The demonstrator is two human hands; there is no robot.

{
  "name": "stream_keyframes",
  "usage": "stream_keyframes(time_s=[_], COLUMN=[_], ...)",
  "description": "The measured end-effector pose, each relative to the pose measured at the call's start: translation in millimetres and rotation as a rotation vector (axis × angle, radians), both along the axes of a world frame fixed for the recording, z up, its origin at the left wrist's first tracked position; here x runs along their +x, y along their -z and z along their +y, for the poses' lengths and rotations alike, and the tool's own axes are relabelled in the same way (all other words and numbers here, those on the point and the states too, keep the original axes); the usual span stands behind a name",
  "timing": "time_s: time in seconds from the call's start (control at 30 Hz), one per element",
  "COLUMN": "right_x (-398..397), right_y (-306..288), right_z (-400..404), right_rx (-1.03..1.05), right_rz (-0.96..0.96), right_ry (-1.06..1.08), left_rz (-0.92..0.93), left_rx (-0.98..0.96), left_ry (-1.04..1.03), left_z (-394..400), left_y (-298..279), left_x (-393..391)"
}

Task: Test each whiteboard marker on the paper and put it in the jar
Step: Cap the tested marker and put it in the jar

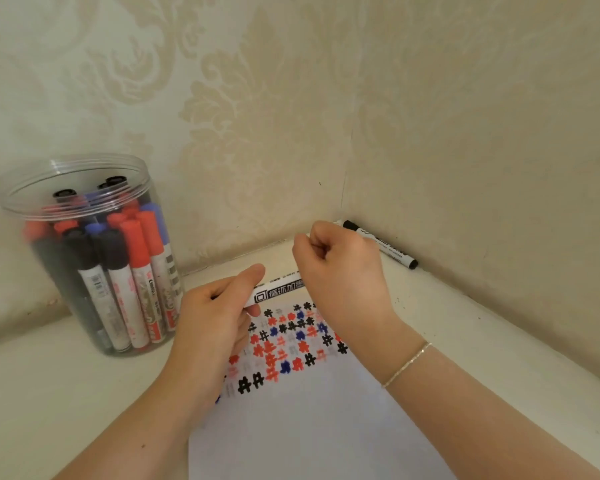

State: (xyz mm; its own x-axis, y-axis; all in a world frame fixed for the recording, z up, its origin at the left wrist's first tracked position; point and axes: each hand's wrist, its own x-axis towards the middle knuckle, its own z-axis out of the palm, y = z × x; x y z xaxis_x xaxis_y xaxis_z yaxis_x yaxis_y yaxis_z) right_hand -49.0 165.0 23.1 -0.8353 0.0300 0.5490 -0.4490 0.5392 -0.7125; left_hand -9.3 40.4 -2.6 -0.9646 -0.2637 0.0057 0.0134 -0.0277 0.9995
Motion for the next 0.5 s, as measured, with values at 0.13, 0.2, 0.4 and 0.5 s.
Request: stream_keyframes(time_s=[0.13,0.2,0.4,0.5], right_x=[1,2,-14,-14], right_y=[-4,0,4,-13], right_z=[2,4,13,4], right_rx=[0.058,0.021,-0.327,-0.402], right_rz=[-0.094,-0.201,-0.473,-0.454], right_ry=[-0.004,-0.027,-0.016,-0.084], left_rz=[-0.001,0.051,0.222,0.371], left_rx=[-0.059,-0.169,-0.342,-0.316], left_ry=[-0.007,-0.018,0.019,-0.091], left_z=[0,-4,-2,-2], left_y=[-2,-4,-19,-36], left_x=[0,0,6,10])
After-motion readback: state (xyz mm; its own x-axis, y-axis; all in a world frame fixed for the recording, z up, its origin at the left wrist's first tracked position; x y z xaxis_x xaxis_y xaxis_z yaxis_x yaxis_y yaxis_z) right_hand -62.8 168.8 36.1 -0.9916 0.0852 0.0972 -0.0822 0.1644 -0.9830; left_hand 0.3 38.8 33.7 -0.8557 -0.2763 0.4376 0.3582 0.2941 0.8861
